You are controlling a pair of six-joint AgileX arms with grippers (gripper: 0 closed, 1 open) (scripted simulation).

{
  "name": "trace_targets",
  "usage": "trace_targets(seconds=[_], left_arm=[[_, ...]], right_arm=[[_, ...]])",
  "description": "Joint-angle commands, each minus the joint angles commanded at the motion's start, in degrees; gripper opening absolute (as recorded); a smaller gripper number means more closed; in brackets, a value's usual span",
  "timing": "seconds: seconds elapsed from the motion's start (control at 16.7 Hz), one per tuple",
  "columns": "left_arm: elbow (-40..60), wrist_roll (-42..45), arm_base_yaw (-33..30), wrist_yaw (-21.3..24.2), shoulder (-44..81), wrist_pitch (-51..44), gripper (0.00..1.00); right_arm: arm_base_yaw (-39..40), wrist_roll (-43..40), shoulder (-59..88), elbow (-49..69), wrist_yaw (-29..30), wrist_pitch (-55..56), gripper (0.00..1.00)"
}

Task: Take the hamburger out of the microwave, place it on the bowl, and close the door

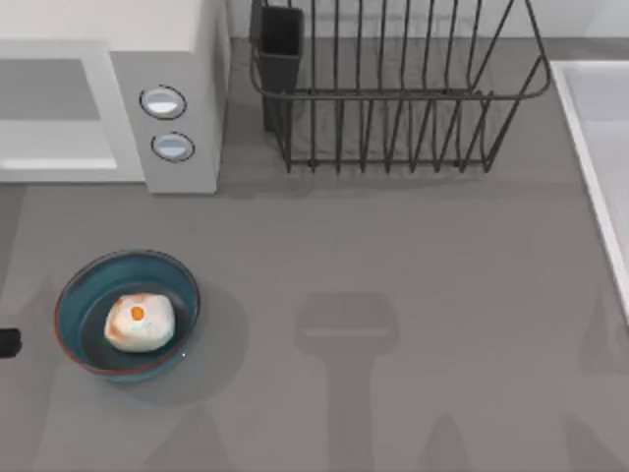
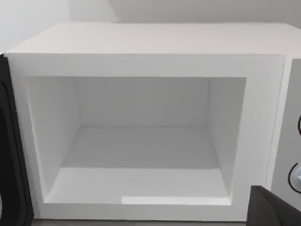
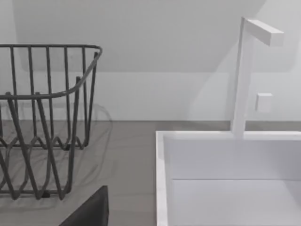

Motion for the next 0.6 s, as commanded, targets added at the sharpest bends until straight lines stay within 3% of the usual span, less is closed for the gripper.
trace_targets(seconds=[0.3,0.6], left_arm=[[1.4,0.1,4.2,4.2,8.4,6.8,0.0],[1.3,0.2,4.0,4.1,8.5,6.8,0.0]], right_arm=[[0.0,0.0,0.0,0.0,0.0,0.0,1.0],[0.0,0.0,0.0,0.0,0.0,0.0,1.0]])
